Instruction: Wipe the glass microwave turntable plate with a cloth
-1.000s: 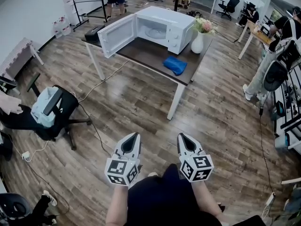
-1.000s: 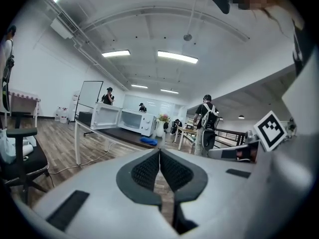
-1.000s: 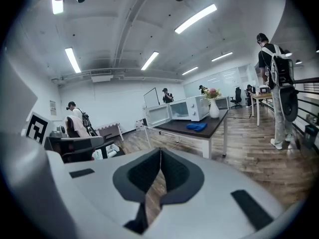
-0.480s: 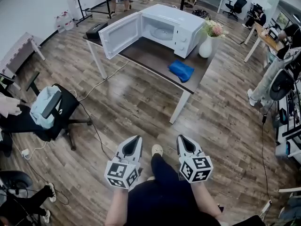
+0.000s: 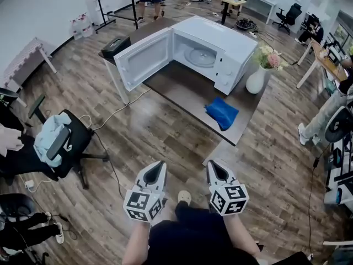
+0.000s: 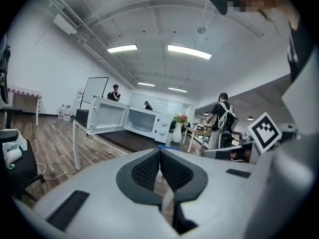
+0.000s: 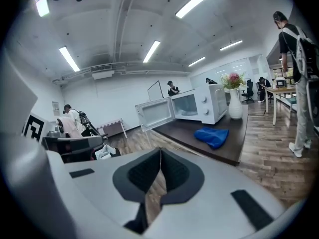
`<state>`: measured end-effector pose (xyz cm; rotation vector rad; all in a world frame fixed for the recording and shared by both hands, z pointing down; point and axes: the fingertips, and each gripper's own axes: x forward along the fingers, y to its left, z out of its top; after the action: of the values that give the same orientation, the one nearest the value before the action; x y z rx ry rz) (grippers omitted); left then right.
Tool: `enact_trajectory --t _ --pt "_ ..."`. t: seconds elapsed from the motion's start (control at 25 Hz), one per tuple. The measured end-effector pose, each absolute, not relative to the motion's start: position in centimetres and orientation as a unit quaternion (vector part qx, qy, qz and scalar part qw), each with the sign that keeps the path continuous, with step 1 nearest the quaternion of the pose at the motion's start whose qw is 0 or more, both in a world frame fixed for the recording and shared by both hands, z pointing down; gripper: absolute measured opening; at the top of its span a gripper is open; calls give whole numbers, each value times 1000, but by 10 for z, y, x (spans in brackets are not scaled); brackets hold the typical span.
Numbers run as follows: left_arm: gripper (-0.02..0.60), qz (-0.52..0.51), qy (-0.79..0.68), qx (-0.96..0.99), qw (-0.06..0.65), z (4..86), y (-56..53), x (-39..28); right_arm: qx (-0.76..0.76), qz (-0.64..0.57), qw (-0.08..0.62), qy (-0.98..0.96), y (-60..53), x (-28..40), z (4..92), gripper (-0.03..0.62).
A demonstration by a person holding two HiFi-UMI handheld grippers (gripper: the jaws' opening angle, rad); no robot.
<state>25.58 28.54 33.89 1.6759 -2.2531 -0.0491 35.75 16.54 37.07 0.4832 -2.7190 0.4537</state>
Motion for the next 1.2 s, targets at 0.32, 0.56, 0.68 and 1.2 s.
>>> enact_trajectory --t 0.32,0.56,0.68,1.2 --pt "6 -5 -797 578 174 345 235 204 153 168 162 -960 106 287 369 -5" --pt "6 0 -788 589 179 356 197 158 159 178 172 -956 78 246 387 -5" --pt "6 1 -776 607 173 355 166 122 180 177 173 -952 54 220 390 -5" --pt "6 44 -644 745 166 345 25 -42 331 176 183 -909 -47 87 389 -5"
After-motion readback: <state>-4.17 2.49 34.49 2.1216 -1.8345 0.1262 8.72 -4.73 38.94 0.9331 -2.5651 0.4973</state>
